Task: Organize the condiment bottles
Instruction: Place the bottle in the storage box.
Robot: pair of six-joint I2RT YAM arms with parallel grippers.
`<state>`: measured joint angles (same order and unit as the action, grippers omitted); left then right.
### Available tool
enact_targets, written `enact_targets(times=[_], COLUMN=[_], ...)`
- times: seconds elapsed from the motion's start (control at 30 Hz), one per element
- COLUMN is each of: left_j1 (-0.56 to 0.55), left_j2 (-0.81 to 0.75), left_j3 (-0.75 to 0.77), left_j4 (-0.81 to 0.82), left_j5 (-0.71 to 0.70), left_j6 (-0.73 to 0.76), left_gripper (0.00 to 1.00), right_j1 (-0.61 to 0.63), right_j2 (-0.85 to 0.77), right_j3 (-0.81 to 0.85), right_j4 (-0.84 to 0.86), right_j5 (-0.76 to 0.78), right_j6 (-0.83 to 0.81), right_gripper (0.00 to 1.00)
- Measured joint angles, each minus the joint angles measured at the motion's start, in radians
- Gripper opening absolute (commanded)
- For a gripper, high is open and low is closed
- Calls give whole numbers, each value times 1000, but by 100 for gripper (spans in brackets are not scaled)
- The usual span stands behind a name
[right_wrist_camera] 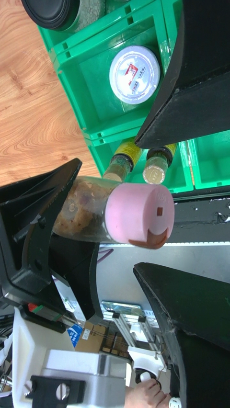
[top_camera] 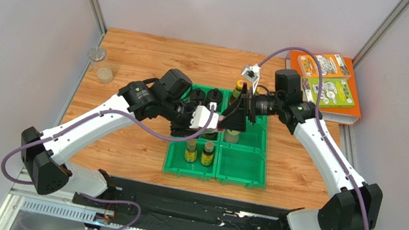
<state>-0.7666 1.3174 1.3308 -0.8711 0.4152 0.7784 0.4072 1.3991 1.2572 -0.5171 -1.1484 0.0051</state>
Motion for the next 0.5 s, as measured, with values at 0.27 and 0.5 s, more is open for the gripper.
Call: enact_targets(times=[0.27, 0.5], left_j1=[-5, -7], left_j2=[16, 23], left_j3=[2, 18], left_j4=[1, 8], left_j5=[-26, -32], left_j6=[-11, -16], left_gripper=[0, 0], right_j1=[16, 33], right_j2=[0, 1], right_j3=[-21, -33], right_j4=[15, 23], right_j5=[5, 6], right_j6=[2, 3], right_gripper=[96, 96])
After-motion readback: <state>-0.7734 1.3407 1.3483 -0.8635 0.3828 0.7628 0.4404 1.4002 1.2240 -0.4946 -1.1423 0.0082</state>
